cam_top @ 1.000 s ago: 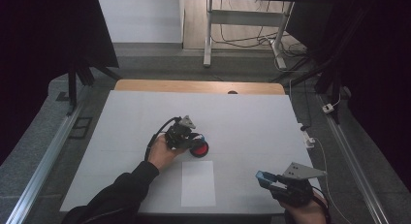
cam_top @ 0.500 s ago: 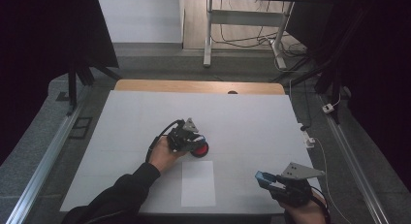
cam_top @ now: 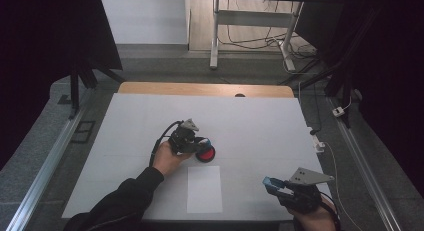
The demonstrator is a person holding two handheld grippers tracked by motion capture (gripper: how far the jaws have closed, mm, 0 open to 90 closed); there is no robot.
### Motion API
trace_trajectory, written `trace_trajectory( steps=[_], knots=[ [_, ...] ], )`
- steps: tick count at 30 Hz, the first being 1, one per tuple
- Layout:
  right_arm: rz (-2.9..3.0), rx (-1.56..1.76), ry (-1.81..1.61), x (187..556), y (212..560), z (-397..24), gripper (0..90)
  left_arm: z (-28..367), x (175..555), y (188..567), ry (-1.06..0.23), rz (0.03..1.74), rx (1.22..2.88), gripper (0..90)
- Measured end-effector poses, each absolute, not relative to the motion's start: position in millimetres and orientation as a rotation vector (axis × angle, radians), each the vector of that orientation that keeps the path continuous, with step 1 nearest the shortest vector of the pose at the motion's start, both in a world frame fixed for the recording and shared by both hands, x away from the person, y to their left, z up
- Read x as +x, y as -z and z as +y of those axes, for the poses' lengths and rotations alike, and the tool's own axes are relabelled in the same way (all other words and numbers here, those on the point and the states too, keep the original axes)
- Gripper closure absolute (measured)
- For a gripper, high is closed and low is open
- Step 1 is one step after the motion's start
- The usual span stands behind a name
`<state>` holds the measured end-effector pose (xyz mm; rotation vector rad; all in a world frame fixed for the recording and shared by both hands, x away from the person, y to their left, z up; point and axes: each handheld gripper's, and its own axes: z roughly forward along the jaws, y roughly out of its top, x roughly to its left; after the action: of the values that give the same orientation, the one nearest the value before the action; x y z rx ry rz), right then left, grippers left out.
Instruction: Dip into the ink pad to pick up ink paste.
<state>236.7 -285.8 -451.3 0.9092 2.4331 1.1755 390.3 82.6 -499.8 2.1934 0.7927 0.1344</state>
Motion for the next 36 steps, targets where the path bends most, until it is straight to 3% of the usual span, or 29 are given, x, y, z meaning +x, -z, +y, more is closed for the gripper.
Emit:
trace_trajectory(
  steps=[12,25,36],
  knots=[
    [2.43,0.908,-1.177,236,451,-286,68.5,77,382,500,-0.229,0.764,2.207,70.7],
    [2.434,0.9,-1.174,236,451,-286,68.4,87,382,483,-0.16,0.789,2.136,70.6],
    [2.436,0.902,-1.174,237,451,-285,68.4,81,380,487,-0.147,0.759,2.172,70.6]
  ],
)
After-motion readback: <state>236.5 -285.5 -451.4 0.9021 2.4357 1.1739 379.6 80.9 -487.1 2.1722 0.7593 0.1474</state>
